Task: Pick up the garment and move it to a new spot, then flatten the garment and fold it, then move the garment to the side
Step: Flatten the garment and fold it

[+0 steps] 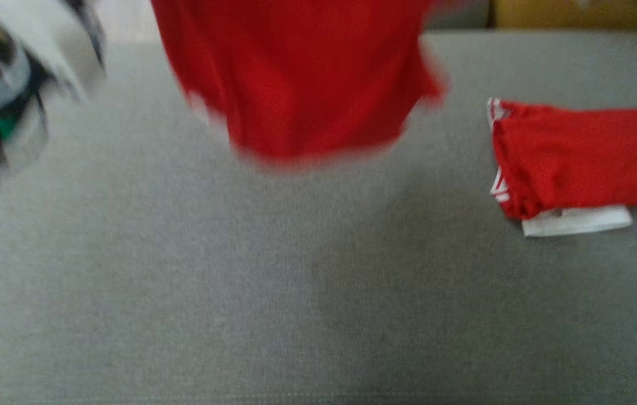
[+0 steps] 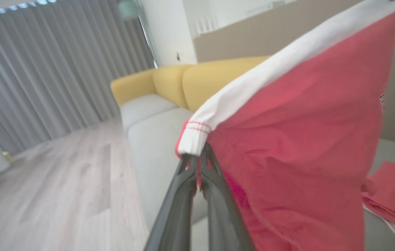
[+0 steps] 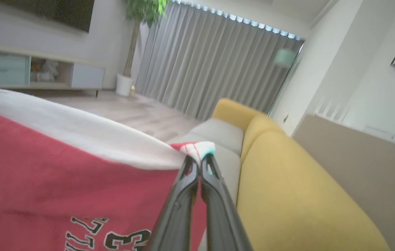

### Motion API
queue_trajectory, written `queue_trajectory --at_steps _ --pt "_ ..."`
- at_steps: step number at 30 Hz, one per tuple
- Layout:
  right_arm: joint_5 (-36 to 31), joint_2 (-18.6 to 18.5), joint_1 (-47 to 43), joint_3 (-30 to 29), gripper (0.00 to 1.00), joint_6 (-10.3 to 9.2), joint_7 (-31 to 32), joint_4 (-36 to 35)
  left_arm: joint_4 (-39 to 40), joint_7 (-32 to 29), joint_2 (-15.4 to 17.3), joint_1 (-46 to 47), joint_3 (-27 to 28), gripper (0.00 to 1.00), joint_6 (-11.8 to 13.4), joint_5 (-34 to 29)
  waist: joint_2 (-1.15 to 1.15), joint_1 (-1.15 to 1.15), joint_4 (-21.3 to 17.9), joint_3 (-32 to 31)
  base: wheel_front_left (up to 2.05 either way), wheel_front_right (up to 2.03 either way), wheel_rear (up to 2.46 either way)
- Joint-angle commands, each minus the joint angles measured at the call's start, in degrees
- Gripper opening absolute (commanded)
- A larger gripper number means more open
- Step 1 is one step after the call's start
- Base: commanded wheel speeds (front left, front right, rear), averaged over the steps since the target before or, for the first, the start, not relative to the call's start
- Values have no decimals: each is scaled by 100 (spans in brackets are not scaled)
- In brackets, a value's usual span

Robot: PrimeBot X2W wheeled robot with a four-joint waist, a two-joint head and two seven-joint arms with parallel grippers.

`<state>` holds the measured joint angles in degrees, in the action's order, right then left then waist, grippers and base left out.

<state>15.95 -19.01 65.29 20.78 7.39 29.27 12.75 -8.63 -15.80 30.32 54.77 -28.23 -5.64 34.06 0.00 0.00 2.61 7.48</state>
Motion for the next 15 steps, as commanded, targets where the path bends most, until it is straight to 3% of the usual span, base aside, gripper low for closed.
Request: queue_trajectory --at_steps 1,7,15 --pt "-115 132 203 -82 0 10 -179 -45 42 121 216 436 357 0 -12 -117 0 0 -13 577 0 0 0" --pt "-1081 821 1146 -651 0 10 -1972 1515 -1376 1486 -218 1442 302 0 -54 -648 0 0 75 1096 0 0 0" --pt "-1419 1344 761 -656 0 10 -2795 3143 -2718 2669 -602 1355 -378 0 -157 -967 0 0 249 1476 0 0 0"
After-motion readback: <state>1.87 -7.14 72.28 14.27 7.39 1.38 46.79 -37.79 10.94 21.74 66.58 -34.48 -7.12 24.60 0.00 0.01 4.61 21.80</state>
